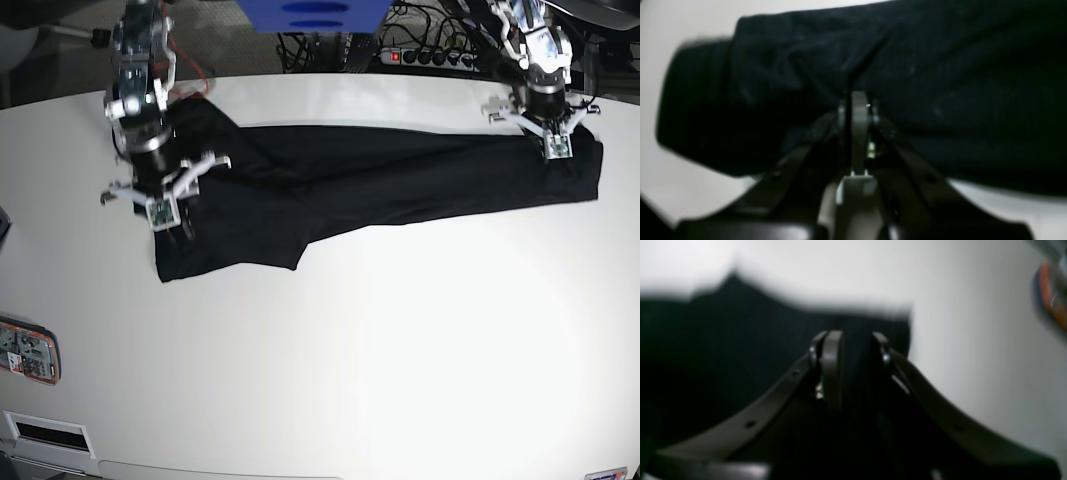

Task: Fold the T-shirt properly
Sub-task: 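Grip the strip ends and pull them apart to straighten the strip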

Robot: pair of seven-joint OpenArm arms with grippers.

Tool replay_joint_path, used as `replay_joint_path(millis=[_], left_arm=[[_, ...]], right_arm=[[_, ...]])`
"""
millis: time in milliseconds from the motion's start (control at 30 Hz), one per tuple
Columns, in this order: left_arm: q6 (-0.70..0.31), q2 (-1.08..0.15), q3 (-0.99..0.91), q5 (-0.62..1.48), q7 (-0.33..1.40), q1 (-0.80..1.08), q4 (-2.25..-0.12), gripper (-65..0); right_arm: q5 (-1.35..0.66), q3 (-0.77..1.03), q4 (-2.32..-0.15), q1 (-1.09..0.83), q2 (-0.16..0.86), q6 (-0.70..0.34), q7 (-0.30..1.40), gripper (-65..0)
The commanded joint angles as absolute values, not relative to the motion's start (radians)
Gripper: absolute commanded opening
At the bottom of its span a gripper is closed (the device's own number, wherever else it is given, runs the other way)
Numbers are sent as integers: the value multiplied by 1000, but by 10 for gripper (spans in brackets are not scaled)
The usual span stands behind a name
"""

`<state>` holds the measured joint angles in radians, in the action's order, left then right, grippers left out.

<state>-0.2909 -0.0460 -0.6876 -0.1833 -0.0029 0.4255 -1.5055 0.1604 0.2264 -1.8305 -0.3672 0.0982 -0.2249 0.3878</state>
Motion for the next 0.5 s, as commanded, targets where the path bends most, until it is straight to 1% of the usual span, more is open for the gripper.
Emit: replay_joint_path(millis=[0, 100, 200, 333, 467], left_arm=[[-305, -71, -687, -208, 88, 414, -1451, -650], [-305, -108, -687, -208, 88, 375, -1360, -650], [-305, -120, -687, -208, 93, 346, -1311, -650], [-305, -120, -685, -209, 93, 340, -1308, -650], [-305, -120, -685, -211, 94, 297, -1307, -650]], right_arm=[[156, 219, -1804, -392, 101, -234, 395, -516], [157, 211, -1728, -390, 101, -234, 395, -517], [157, 211, -1704, -390, 101, -234, 395, -517], [157, 211, -1696, -390, 101, -234, 395, -517], [159, 211, -1549, -390, 101, -234, 395, -517]])
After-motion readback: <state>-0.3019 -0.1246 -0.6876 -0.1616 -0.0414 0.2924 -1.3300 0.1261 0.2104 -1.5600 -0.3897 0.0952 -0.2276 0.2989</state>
